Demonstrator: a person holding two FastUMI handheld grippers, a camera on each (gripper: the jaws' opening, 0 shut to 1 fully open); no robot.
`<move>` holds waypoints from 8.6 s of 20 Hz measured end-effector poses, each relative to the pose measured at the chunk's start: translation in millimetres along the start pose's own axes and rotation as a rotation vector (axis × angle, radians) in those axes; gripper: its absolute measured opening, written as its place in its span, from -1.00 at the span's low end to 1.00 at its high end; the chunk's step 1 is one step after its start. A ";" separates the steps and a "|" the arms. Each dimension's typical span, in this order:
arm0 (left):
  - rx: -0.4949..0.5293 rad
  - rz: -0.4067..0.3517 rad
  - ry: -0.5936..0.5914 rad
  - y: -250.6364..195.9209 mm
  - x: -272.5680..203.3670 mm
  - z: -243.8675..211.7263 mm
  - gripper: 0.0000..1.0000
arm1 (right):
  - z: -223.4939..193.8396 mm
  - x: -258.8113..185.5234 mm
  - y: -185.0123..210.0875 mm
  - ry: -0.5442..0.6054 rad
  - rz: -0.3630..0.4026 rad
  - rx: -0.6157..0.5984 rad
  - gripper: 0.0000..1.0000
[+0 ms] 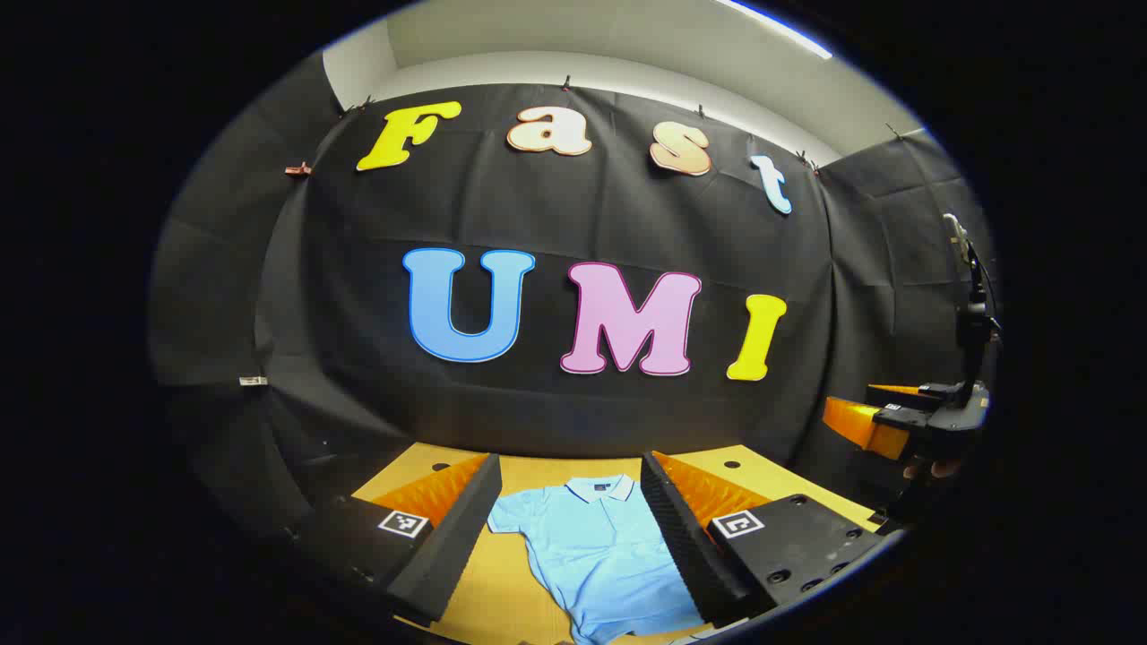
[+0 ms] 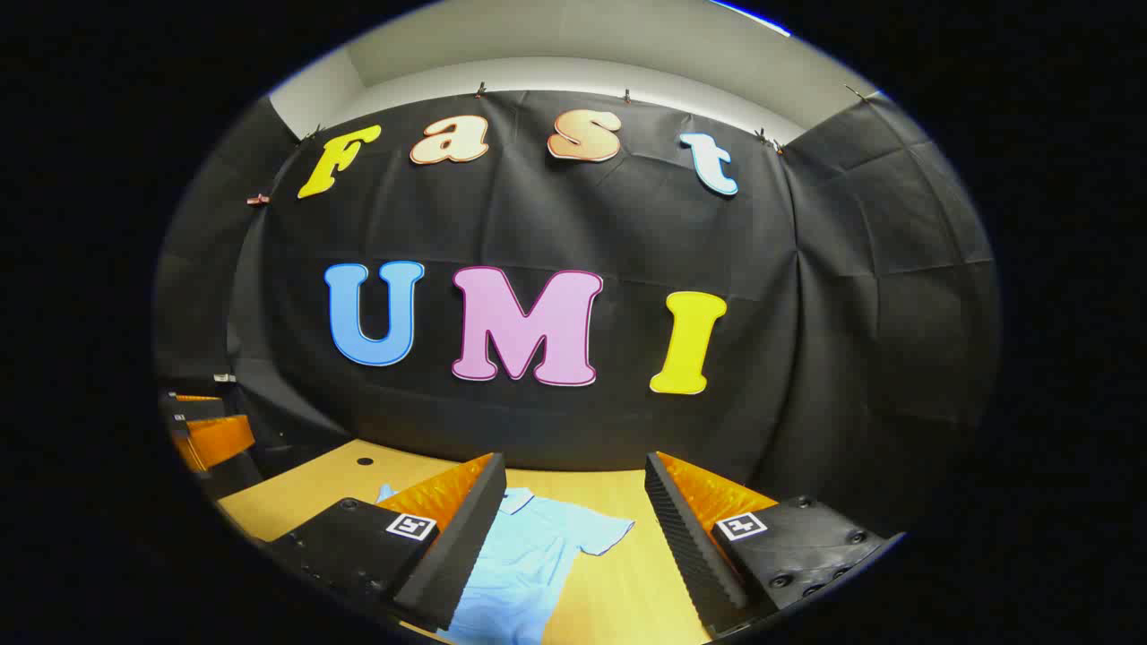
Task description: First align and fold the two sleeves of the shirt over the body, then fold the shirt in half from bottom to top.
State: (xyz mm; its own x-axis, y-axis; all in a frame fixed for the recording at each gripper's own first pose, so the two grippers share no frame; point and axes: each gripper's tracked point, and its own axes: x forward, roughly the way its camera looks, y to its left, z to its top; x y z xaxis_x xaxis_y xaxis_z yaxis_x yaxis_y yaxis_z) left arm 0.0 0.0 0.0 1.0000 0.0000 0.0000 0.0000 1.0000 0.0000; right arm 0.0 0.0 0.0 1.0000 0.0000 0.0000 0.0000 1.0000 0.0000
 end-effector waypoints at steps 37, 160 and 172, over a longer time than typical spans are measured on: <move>0.030 0.236 0.157 22.5 117.5 -71.8 0.98 | -233.3 207.7 -67.1 0.484 0.040 -0.004 0.95; -0.023 -0.112 0.577 -32.5 137.2 -253.6 0.94 | -317.1 -4.8 20.6 0.684 0.221 0.041 0.96; -0.053 -0.022 0.799 -32.3 -15.2 -333.2 0.95 | -380.5 -88.9 42.2 0.834 0.259 0.080 0.95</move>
State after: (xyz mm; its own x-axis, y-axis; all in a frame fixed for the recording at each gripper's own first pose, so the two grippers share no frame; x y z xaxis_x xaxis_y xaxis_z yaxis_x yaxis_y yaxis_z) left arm -15.2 -32.3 -333.2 0.6975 -0.0396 -0.7154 -0.0008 0.9984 -0.0561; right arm -88.9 42.2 -380.5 0.6426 0.2584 -0.7213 -0.1960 0.9655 0.1713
